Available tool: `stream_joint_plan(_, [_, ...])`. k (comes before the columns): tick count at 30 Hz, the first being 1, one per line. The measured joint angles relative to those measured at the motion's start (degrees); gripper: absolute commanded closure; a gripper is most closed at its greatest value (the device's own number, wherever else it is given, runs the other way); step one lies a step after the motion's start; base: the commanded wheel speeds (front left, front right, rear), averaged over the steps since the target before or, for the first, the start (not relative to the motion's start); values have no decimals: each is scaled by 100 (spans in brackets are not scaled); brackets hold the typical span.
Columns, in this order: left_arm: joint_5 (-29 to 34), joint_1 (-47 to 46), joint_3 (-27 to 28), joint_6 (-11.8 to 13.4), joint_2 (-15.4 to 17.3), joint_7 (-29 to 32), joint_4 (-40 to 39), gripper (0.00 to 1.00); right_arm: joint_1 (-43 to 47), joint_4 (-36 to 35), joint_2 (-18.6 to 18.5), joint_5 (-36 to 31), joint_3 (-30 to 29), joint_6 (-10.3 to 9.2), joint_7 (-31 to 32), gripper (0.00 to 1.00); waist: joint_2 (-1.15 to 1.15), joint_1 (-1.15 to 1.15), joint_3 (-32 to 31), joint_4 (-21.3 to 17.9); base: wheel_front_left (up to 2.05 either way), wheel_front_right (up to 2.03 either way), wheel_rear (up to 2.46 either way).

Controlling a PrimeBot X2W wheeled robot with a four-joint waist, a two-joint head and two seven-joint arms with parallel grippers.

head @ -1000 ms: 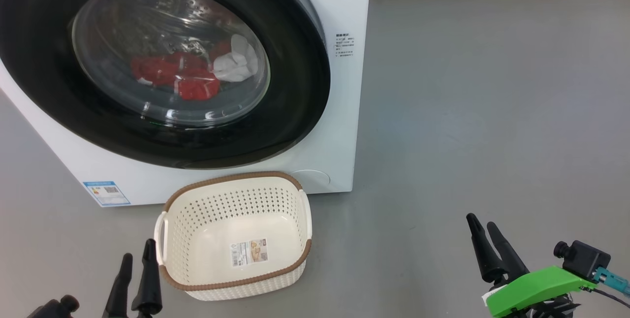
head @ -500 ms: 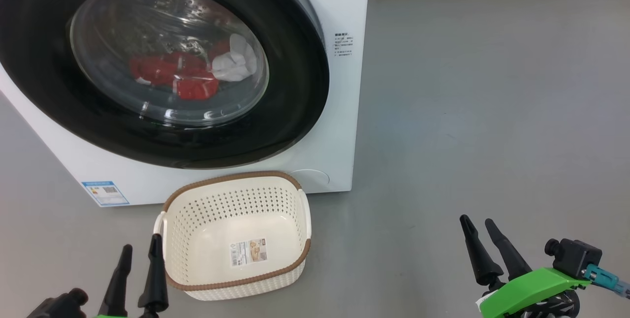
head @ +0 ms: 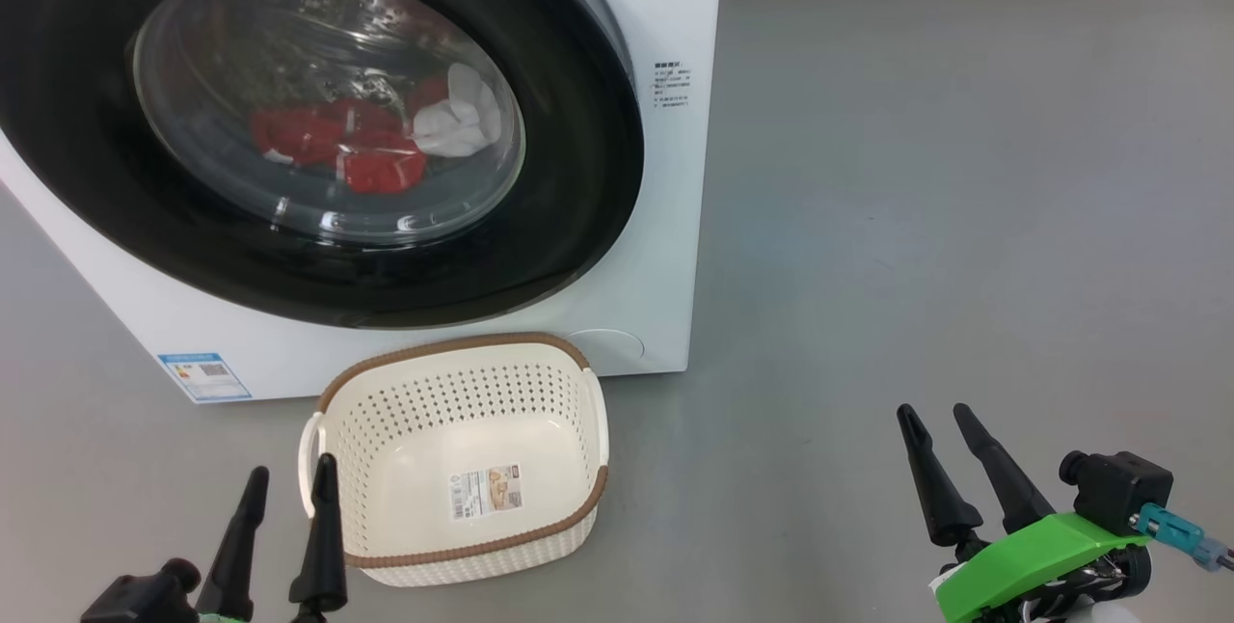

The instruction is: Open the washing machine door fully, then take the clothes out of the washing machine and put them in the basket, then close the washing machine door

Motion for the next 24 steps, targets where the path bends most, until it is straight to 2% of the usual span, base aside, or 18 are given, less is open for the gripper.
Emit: stream_joint_plan(24, [1507, 168, -107, -5, 21, -409, -147, 0, -13, -144, -113, -1466, -54, 0, -407, 0, 0, 0, -14, 14, 0, 0, 0])
